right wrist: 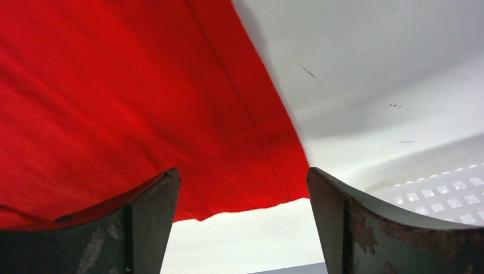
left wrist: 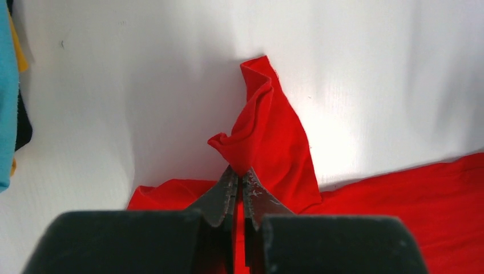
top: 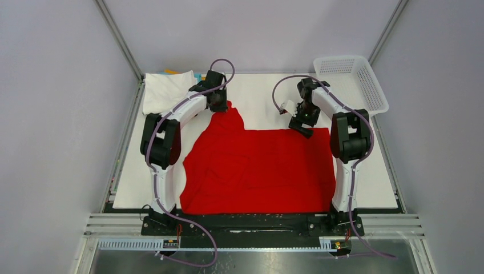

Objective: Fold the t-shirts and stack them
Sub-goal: Grab the side of the flattened tshirt furthest away from the robot with both arms

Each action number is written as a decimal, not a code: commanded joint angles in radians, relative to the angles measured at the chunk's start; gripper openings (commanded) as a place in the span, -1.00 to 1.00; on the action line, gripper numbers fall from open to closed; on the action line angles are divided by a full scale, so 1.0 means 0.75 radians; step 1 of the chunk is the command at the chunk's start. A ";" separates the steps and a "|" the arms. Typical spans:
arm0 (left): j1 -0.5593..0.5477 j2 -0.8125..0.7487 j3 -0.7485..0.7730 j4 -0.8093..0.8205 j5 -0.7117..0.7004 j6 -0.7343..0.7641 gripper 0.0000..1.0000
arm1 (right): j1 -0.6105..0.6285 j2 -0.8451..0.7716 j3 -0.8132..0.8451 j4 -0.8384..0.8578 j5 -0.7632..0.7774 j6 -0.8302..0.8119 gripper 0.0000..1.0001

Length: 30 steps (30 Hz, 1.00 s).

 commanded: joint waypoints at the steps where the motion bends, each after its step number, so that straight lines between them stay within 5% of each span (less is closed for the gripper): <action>1: 0.007 -0.095 -0.016 0.093 -0.028 -0.011 -1.00 | -0.049 0.056 0.079 0.024 -0.021 0.009 0.73; 6: 0.009 -0.090 -0.031 0.081 -0.081 -0.008 -1.00 | -0.080 0.090 0.070 0.002 0.011 -0.046 0.68; 26: 0.009 -0.168 -0.067 0.104 -0.117 -0.044 -1.00 | -0.096 0.212 0.192 -0.083 -0.029 0.046 -0.24; 28: 0.010 -0.177 -0.076 0.110 -0.121 -0.045 -1.00 | -0.094 0.214 0.185 -0.111 -0.070 0.051 0.11; 30: 0.009 -0.185 -0.083 0.115 -0.128 -0.045 -1.00 | -0.086 0.218 0.151 -0.119 -0.071 0.040 0.12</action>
